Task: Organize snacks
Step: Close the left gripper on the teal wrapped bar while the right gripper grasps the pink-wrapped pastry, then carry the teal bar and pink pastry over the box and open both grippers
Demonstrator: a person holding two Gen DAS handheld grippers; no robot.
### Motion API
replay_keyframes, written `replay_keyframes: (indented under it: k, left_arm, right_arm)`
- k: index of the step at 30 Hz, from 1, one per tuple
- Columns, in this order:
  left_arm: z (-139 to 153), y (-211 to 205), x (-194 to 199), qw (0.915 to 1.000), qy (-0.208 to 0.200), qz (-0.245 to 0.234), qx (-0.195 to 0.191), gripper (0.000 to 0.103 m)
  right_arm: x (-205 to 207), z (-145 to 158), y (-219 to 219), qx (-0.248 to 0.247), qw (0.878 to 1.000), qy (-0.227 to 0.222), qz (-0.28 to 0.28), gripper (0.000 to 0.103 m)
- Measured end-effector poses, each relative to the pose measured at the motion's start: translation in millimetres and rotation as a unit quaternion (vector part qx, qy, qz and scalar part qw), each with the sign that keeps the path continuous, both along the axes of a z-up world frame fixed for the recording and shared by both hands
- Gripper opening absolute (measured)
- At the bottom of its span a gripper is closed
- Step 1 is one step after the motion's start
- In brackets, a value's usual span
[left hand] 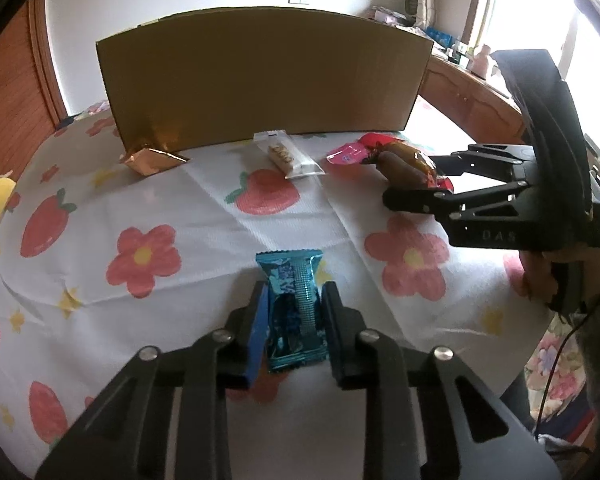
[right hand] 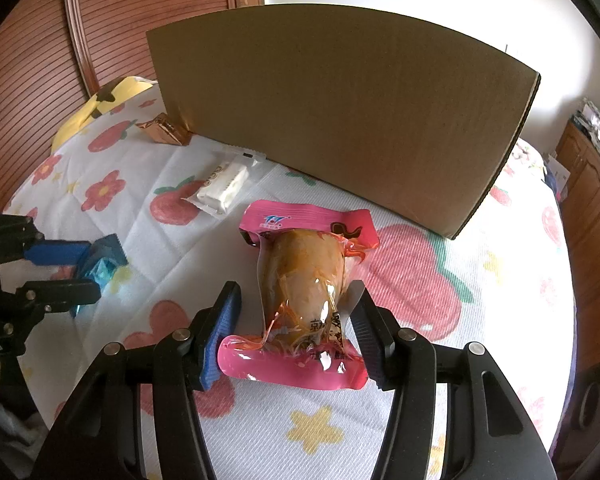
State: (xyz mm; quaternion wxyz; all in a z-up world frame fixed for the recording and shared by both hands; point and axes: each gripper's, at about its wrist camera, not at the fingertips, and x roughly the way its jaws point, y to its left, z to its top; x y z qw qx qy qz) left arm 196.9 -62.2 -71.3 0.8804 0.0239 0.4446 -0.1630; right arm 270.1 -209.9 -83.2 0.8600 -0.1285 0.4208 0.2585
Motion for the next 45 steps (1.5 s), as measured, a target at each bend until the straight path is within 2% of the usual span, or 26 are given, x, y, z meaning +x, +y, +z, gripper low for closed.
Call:
replay_keyframes:
  k: [8, 19, 27, 29, 35, 45]
  left_arm:
    - [1, 9, -1, 0.9998, 0.005, 0.001, -0.018, 0.023]
    - [28, 18, -16, 0.9985, -0.041, -0.007, -0.036, 0.023]
    - [51, 30, -18, 0.9968, -0.073, -0.005, -0.032, 0.023]
    - [56, 32, -17, 0.9963, -0.080, -0.005, -0.031, 0.023]
    - [65, 34, -10, 0.9948, -0.098, -0.009, -0.025, 0.023]
    - [84, 32, 19, 0.9918, -0.126, -0.018, -0.015, 0.023]
  right_arm:
    - [0, 0, 0, -0.001, 1.000, 0.000, 0.000, 0.056]
    - [-1, 0, 1, 0.000, 1.000, 0.000, 0.000, 0.056]
    - [-1, 4, -4, 0.007, 1.000, -0.007, -0.017, 0.045]
    - [-7, 12, -7, 0.012, 0.999, -0.033, -0.024, 0.045]
    - [-20, 32, -12, 0.019, 0.998, -0.056, -0.028, 0.044]
    - [-24, 91, -16, 0.050, 0.993, -0.100, -0.024, 0.044]
